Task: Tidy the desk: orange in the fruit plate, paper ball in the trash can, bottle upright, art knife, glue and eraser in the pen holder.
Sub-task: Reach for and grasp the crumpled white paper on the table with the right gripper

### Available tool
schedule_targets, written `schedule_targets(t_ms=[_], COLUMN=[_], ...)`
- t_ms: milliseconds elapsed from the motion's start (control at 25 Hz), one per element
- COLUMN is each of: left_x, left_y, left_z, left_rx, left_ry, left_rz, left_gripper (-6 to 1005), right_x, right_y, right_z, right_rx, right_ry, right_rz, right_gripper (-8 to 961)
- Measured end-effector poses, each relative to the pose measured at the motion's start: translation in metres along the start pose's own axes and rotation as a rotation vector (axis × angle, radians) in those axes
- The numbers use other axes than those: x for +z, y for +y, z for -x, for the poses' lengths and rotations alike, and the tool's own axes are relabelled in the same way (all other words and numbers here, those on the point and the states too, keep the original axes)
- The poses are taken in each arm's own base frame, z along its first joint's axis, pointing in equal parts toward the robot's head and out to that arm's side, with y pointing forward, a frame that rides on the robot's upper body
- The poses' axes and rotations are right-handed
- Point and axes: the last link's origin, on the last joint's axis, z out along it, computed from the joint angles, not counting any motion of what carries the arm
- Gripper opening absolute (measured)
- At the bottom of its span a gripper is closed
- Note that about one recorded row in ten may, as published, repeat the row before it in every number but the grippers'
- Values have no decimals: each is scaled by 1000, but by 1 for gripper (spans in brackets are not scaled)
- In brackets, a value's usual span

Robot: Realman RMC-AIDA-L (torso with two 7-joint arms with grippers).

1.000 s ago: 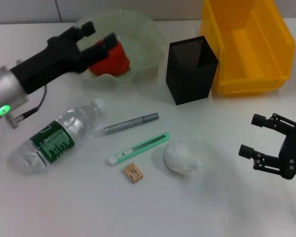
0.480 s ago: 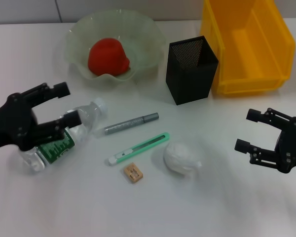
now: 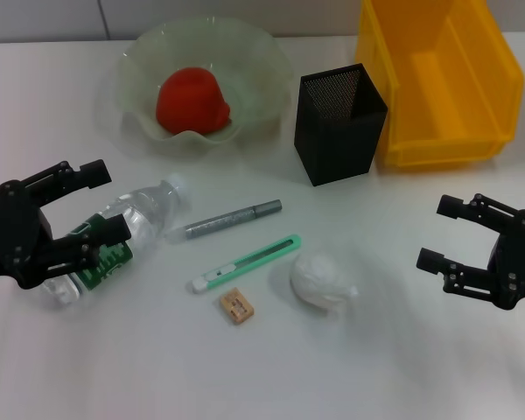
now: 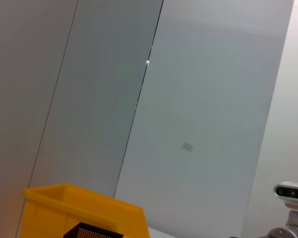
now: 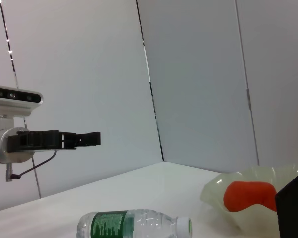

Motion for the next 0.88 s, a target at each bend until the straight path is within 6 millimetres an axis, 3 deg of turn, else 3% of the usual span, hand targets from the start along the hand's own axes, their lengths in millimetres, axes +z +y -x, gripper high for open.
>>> schedule_targets(t_ms=[360,600,880], left_x=[-4,-12,-14], left_y=[8,5,5], left_z=[22,39,45], left_rx=[73,136,142], left_ry=[-139,-214,-260], left_rz=[42,-20,-19], left_gripper=[834,832,829], right_x=[3,8,9], right_y=[-4,-7,-10], right_z=[4,7,7], right_rx=[22,27,34], right_ry=[-1,3,10], right_rz=[6,11,4], right_gripper=[789,788,786])
